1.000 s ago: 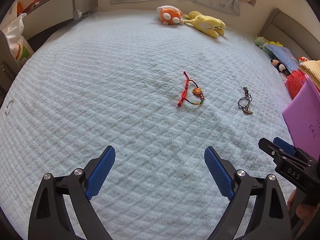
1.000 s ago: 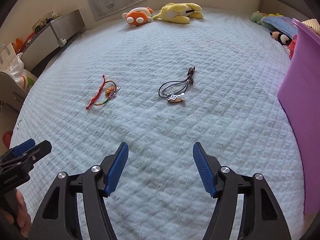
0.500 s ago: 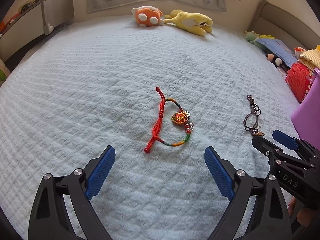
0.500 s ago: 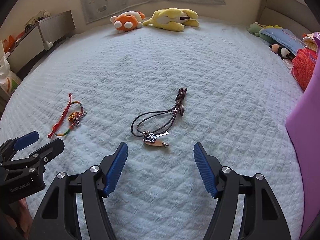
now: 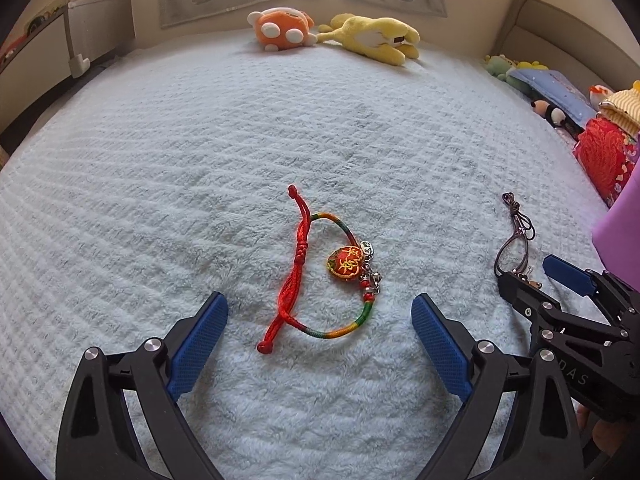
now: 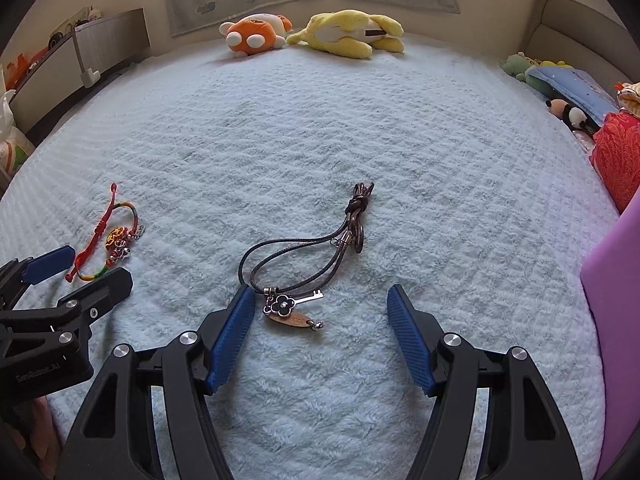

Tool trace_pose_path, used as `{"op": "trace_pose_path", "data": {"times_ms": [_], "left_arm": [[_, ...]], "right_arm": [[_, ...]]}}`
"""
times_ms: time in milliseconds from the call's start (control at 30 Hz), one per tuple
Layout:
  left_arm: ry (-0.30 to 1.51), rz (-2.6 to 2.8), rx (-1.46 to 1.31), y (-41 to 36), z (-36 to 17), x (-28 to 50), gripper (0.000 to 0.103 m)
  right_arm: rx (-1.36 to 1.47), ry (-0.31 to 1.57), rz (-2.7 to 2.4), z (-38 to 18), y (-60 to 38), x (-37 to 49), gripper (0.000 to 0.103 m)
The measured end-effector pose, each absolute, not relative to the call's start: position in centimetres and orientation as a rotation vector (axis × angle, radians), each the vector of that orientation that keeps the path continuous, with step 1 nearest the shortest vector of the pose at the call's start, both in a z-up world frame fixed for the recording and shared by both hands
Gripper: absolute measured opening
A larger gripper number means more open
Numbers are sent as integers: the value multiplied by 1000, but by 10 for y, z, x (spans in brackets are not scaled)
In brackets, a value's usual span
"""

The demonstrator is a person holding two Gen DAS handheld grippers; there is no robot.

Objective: Organize jewelry
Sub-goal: 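Move right tool to the brown cord pendant necklace while left tool approaches the red bracelet, then close right tool on the brown cord necklace while left tool grasps the red charm bracelet, then carry the brown necklace and red bracelet in both tools over the tub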

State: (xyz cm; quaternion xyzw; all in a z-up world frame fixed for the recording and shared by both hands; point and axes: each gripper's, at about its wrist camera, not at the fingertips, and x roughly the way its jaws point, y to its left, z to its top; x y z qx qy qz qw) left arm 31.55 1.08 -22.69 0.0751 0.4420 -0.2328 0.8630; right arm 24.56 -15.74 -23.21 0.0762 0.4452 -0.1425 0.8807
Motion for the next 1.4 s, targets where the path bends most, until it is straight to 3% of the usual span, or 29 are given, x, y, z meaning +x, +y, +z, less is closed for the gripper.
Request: {"op": "trace_pose_path", "data": {"times_ms": [200,367,567,633,700,767,833,933,967,1400], "left_arm": [[934,-496,175,4,-233,321,96],[917,-490,167,6,-232,319,93],[906,-450,193,1,-231,321,77],[896,-441,202,1,-230,321,60],[893,-437,209,1,-229,321,51],[889,-434,219,1,-227,321,43],[875,-425,240,1,-225,317,28],[863,-425,254,3,-223,311,20],[861,-428,253,5,-222,309,19],[939,-468,198,34,-212,281,17]], "right_arm": [[154,919,-296,-235,-158,252,65],[138,916,-300,-237,-156,255,65],[128,921,-295,-238,-155,256,65],[130,922,-293,-238,-155,257,65],[131,923,-290,-238,-155,257,64],[119,922,-284,-238,-153,257,58],[95,918,-274,-237,-147,257,50],[66,914,-254,-236,-140,257,36],[65,913,-250,-235,-139,256,28],[184,924,-229,-219,-134,225,28]]}}
